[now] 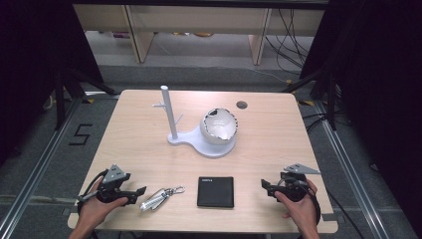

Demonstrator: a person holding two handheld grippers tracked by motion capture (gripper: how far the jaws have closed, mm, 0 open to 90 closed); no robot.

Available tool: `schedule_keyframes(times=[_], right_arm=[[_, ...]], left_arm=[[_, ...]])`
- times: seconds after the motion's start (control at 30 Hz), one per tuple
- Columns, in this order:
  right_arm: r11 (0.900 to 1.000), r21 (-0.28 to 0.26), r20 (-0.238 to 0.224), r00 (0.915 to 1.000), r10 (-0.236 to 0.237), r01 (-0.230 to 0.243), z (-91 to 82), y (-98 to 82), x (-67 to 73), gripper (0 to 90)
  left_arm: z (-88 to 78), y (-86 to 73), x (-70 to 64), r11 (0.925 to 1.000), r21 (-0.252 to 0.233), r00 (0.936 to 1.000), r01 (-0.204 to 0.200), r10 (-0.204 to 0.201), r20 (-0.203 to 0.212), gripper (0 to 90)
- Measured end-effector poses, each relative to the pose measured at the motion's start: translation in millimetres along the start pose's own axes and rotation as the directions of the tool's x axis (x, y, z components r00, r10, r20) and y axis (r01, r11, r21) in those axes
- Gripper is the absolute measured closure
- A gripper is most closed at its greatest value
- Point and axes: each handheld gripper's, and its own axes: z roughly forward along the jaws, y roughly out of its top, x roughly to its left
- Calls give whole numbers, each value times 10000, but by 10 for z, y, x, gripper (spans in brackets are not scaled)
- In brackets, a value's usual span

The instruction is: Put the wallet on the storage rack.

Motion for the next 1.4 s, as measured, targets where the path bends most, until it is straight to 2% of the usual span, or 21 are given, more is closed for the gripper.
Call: schedule_keyframes(times=[0.13, 0.3, 0.43, 0.5, 0.53, 0.63, 0.7, 0.77, 0.8, 0.83, 0.93, 0.97, 1.03, 1.07, 1.1, 1.13, 1.17, 1.2, 1.23, 1.37, 1.4], right_arm=[[10000, -22, -373, 9993, 66, -67, -11, -38, 37, 190], [9989, 310, -527, 9979, 373, -357, -20, -47, 111, 202], [9995, 301, -768, 9970, -62, 85, -33, -18, 127, 208], [9980, 499, -984, 9942, 427, -379, -48, -11, 182, 208], [9991, 427, -1049, 9944, 129, -85, -33, -5, 162, 208], [9982, 596, -1191, 9927, 163, -92, -32, 6, 185, 208], [9949, 827, -1604, 9845, 709, -582, -16, 1, 260, 212], [9952, 895, -1678, 9843, 549, -402, -16, 8, 263, 215], [9973, 735, -1555, 9876, 207, -94, 5, 9, 257, 216], [9948, 886, -1923, 9790, 671, -507, 11, 7, 310, 218], [9956, 893, -2090, 9768, 466, -284, 31, 12, 328, 227], [9930, 1016, -2298, 9697, 823, -602, 37, 10, 368, 227], [9936, 1008, -2399, 9679, 743, -513, 51, 15, 392, 227], [9923, 1114, -2346, 9689, 789, -538, 61, 19, 413, 227], [9933, 1095, -2363, 9696, 632, -380, 63, 23, 422, 228], [9929, 1109, -2533, 9649, 695, -424, 80, 21, 444, 230], [9946, 1035, -2439, 9693, 318, -66, 83, 27, 432, 230], [9912, 1266, -2552, 9643, 712, -397, 90, 25, 467, 231], [9940, 1090, -2493, 9677, 368, -98, 121, 24, 455, 232], [9938, 1109, -2681, 9630, 268, 32, 146, 38, 488, 239], [9908, 1326, -2669, 9618, 618, -269, 135, 39, 521, 242]], left_arm=[[-9, 27, -27, 9998, -88, 9997, 150, -148, 175, 211], [-37, 138, -147, 9994, -170, 9988, -309, 315, 366, 256], [-43, 260, -292, 9973, -11, 9940, -739, 737, 813, 326], [-22, 354, -424, 9933, 150, 9870, -1147, 1123, 1146, 357], [-5, 397, -478, 9879, 316, 9802, -1521, 1467, 1328, 381], [43, 467, -580, 9790, 579, 9708, -1955, 1848, 1528, 446], [133, 571, -697, 9677, 836, 9577, -2380, 2195, 1858, 554], [169, 617, -740, 9629, 926, 9544, -2533, 2331, 1867, 640], [200, 661, -786, 9554, 1004, 9479, -2778, 2556, 1902, 640], [277, 740, -878, 9397, 1271, 9337, -3174, 2863, 2148, 686], [405, 824, -992, 9217, 1536, 9184, -3563, 3152, 2392, 750], [437, 838, -1016, 9210, 1548, 9166, -3575, 3142, 2473, 772], [505, 881, -1056, 9123, 1592, 9066, -3772, 3287, 2646, 798], [531, 901, -1067, 9027, 1694, 8989, -3956, 3427, 2732, 813], [570, 909, -1099, 9050, 1708, 8995, -3897, 3343, 2813, 822], [582, 918, -1108, 8987, 1805, 8957, -3998, 3412, 2852, 832], [601, 925, -1126, 8981, 1839, 8953, -3995, 3391, 2889, 845], [617, 928, -1147, 8988, 1894, 8959, -3953, 3319, 2952, 857], [634, 932, -1170, 8979, 1925, 8954, -3958, 3309, 2979, 859], [721, 943, -1218, 8896, 2050, 8910, -4081, 3392, 3018, 873], [743, 948, -1230, 8875, 2164, 8928, -4069, 3363, 2997, 875]])
